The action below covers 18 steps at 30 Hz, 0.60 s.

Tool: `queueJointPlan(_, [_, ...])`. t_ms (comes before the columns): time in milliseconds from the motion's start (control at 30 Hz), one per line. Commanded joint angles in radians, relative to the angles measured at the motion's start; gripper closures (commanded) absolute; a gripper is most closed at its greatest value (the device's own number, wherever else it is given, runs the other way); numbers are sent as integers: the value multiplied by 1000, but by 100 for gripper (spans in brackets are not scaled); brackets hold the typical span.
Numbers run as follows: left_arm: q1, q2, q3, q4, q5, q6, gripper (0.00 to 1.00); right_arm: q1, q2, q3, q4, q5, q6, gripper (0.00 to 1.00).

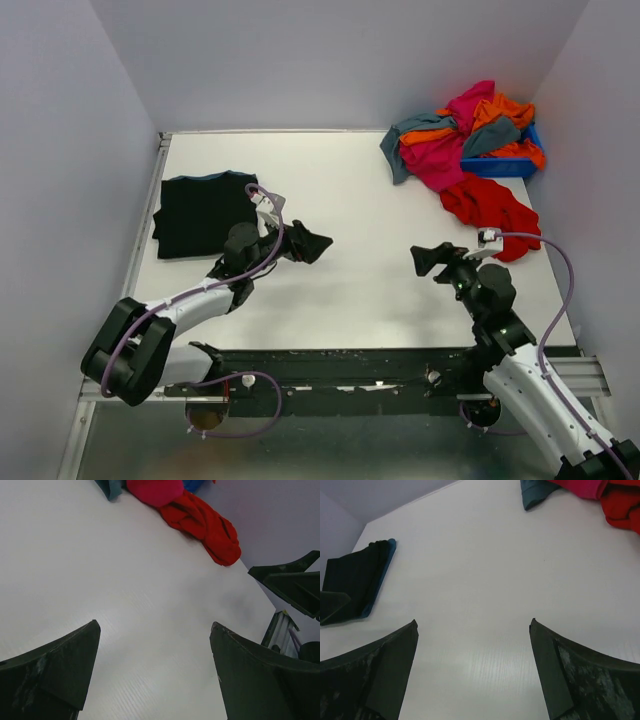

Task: Fold and stack the t-shirts
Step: Grab crumpled tshirt from the corner of the board with the right arm

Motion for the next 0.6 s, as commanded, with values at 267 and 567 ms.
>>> queueJointPlan(267, [-3,-41,9,-29,-20,21,1,2,26,-3,14,29,5,0])
queueJointPlan(567, [-3,-85,-5,-52,-62,41,1,1,130,92,-129,246,150,0])
